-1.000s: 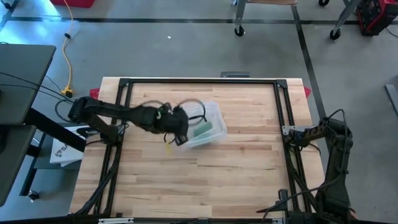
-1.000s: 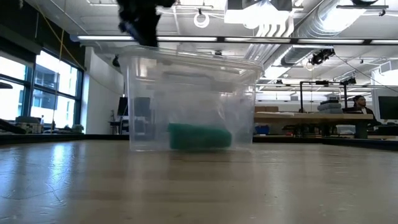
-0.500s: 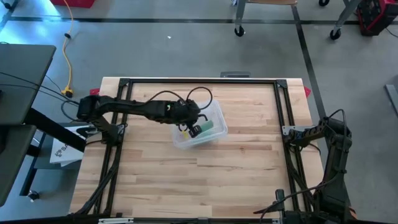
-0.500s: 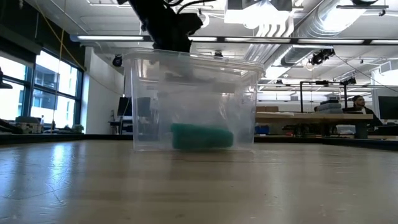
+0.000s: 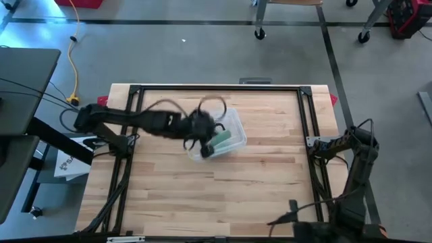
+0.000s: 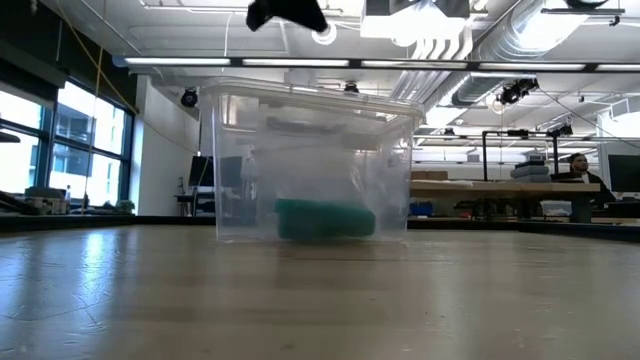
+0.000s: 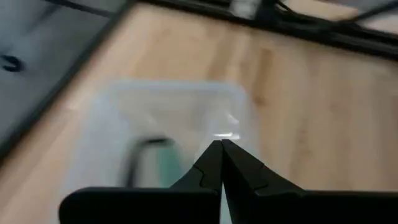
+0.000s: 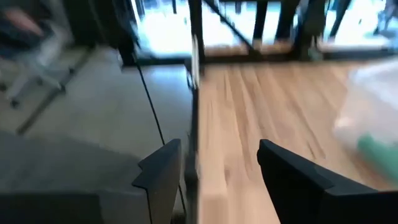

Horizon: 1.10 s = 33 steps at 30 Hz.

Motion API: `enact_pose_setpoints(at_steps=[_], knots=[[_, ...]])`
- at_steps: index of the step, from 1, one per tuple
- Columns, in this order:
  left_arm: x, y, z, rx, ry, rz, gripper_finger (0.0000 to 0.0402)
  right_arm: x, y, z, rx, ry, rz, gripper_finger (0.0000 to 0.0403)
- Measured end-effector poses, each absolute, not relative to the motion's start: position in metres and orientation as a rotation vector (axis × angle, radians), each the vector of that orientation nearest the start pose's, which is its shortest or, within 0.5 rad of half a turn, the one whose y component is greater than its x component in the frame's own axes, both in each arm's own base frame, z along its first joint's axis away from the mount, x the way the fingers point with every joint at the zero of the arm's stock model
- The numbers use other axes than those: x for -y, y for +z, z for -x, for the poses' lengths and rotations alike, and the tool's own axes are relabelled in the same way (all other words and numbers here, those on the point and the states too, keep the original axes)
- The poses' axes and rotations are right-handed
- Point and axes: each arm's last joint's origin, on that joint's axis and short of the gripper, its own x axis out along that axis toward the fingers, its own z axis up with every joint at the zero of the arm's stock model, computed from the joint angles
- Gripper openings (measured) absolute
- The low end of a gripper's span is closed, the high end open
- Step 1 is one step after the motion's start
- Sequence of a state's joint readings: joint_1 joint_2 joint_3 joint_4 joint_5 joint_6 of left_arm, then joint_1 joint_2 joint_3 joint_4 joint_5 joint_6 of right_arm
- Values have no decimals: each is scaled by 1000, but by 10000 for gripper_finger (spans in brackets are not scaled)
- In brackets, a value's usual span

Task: Roll bandage
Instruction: Move the transparent bin to the top center of the table

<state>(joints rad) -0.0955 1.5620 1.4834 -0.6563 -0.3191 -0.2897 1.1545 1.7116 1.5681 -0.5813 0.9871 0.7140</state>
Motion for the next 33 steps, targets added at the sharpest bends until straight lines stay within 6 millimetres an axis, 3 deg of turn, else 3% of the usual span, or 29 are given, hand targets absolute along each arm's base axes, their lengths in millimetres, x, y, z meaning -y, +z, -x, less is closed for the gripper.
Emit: enact_pose_setpoints(at_steps=[4,6,9,12,14,18,22,28,33], knots=[[73,347,-322,-695,223,221,1,-322,309,-190,-497,53,-56,197],[102,347,-311,-695,177,250,1,-323,294,-202,-509,154,-75,189],[142,329,-294,-692,200,221,1,-321,272,-226,-398,385,-104,176],[166,312,-276,-655,278,187,1,-300,265,-250,-223,485,-71,162],[171,303,-268,-643,326,198,1,-273,265,-264,-197,449,-26,152],[159,272,-269,-705,394,203,1,-201,275,-286,-192,317,-75,140],[131,246,-273,-754,488,170,1,-139,273,-291,-200,152,-167,138],[75,220,-285,-796,642,111,0,-86,251,-277,-297,2,-225,137],[30,209,-305,-738,586,166,0,-48,231,-267,-341,-130,-249,137]])
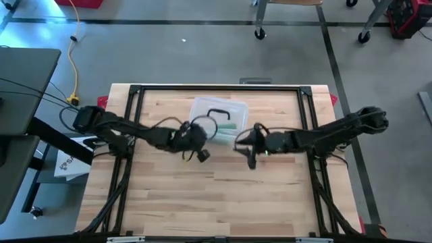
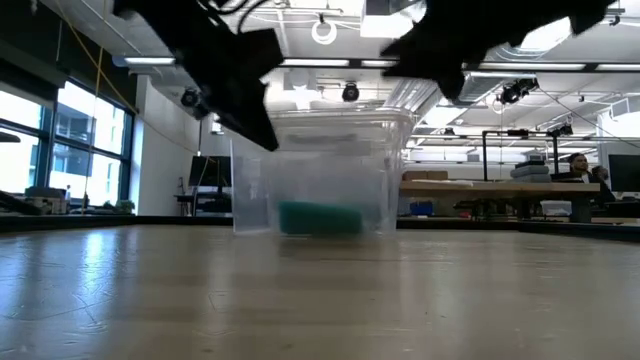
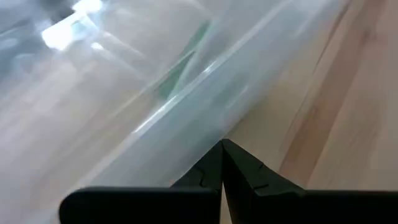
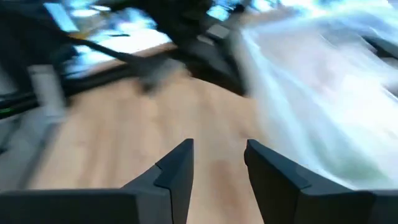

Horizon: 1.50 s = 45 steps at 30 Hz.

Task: Roll bandage
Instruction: Move the transparent bin to the top center of the table, then return to Home Position

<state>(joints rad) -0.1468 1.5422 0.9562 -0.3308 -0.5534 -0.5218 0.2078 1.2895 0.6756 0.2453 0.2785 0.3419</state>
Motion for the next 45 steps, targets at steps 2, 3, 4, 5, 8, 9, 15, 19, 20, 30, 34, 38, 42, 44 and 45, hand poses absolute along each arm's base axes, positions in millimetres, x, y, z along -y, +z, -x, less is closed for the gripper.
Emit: enact_pose_setpoints(at_steps=[2,3,4,5,8,9,15,19,20,30,34,38,42,44,45], knots=[[14,207,-313,-690,548,196,0,-30,219,-264,-376,-203,-271,137],[7,205,-315,-675,542,205,0,-22,215,-264,-386,-232,-284,137],[0,203,-316,-670,544,214,0,-14,213,-264,-383,-260,-303,137],[-6,203,-318,-663,548,222,0,-7,210,-262,-390,-287,-312,137],[-22,204,-318,-637,571,233,0,12,201,-259,-436,-374,-305,137],[-26,204,-318,-637,574,237,0,17,201,-258,-436,-404,-290,137],[-29,206,-318,-642,513,248,0,31,220,-252,-411,-479,-235,137],[-20,220,-310,-633,484,242,0,27,242,-232,-416,-402,-173,137],[-18,225,-306,-631,478,243,0,27,247,-225,-412,-332,-176,137],[12,292,-248,-464,426,211,0,19,255,-131,-211,3,-294,137],[24,299,-218,-321,332,206,0,11,230,-114,-26,92,-352,137],[28,283,-183,-194,297,247,0,6,202,-106,97,156,-347,137],[30,253,-153,-139,285,283,0,1,181,-103,106,163,-333,137],[30,237,-141,-119,318,303,0,1,179,-101,101,114,-320,137],[29,229,-136,-108,345,314,0,1,179,-101,113,90,-314,137]])
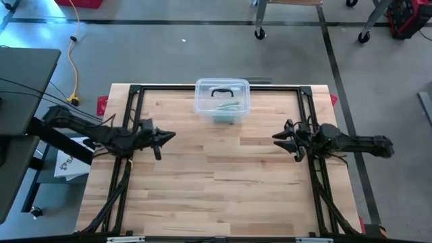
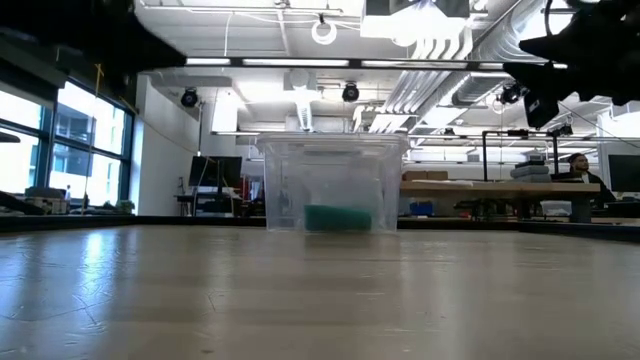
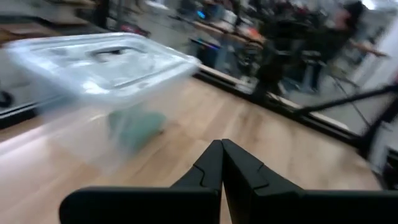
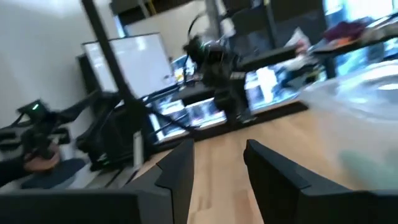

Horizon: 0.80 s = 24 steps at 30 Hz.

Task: Roll bandage
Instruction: Return to Home Position

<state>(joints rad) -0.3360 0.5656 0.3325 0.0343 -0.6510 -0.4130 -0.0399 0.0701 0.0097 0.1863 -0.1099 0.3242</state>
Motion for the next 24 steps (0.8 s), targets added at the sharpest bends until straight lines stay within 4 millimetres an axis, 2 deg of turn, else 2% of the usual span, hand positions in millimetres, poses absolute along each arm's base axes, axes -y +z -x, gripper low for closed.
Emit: enact_pose_setpoints(at_steps=[4,7,10,13,18,24], knots=[[29,200,-124,-29,374,317,0,-1,181,-100,139,47,-288,137],[29,182,-116,20,339,336,0,-3,180,-100,129,53,-304,137],[22,169,-107,42,378,381,0,-5,179,-100,118,73,-337,137],[13,169,-100,86,378,424,0,-6,179,-100,117,81,-343,137],[1,176,-94,160,282,441,0,-6,179,-100,114,78,-343,137],[-9,171,-98,88,259,377,0,-8,176,-100,66,155,-374,137]])
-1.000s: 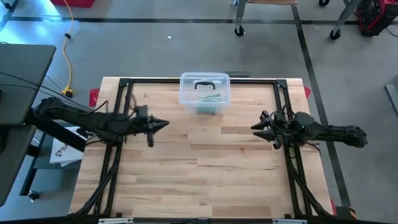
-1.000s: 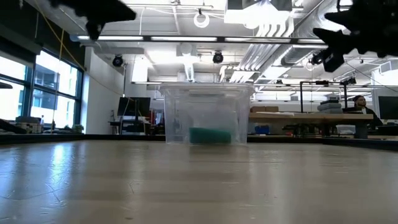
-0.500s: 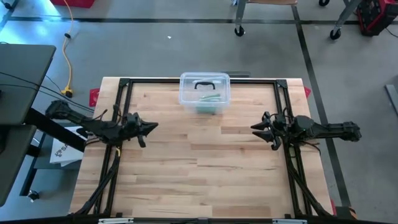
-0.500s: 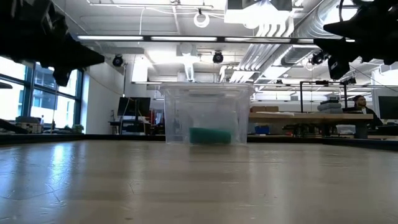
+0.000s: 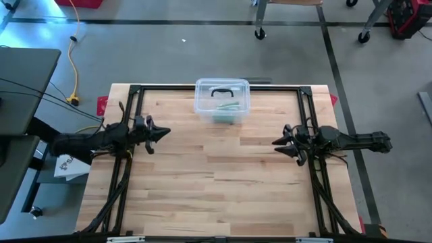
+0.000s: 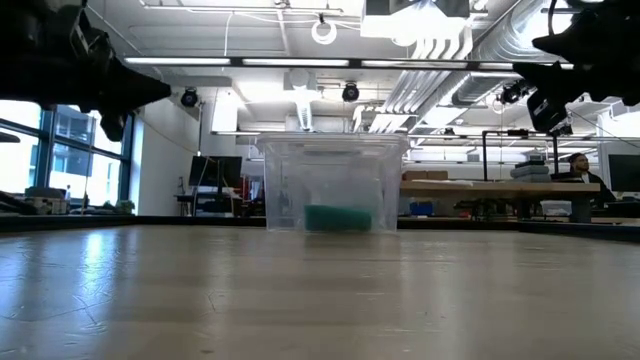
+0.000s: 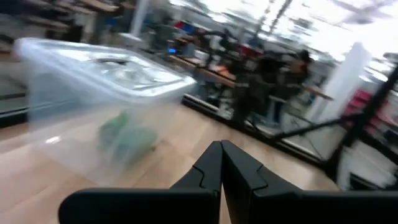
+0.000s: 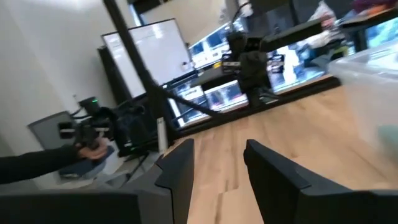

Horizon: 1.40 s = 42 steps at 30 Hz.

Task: Roll bandage
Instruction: Return to Home Position

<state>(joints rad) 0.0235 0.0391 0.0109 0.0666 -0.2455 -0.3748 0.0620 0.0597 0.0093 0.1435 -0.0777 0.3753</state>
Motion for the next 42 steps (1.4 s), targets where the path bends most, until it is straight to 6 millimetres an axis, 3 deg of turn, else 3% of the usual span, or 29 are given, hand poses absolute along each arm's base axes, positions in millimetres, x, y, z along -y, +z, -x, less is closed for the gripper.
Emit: enact_pose_setpoints(at_steps=[6,14,24,42], knots=[[-12,173,-99,73,80,233,0,-10,175,-100,51,200,-375,137],[-16,172,-98,58,186,110,0,-7,173,-100,55,99,-249,137],[-17,166,-98,6,235,186,0,-2,164,-101,-22,-78,-205,137],[-18,165,-98,6,238,189,0,-2,163,-102,-35,-74,-204,137]])
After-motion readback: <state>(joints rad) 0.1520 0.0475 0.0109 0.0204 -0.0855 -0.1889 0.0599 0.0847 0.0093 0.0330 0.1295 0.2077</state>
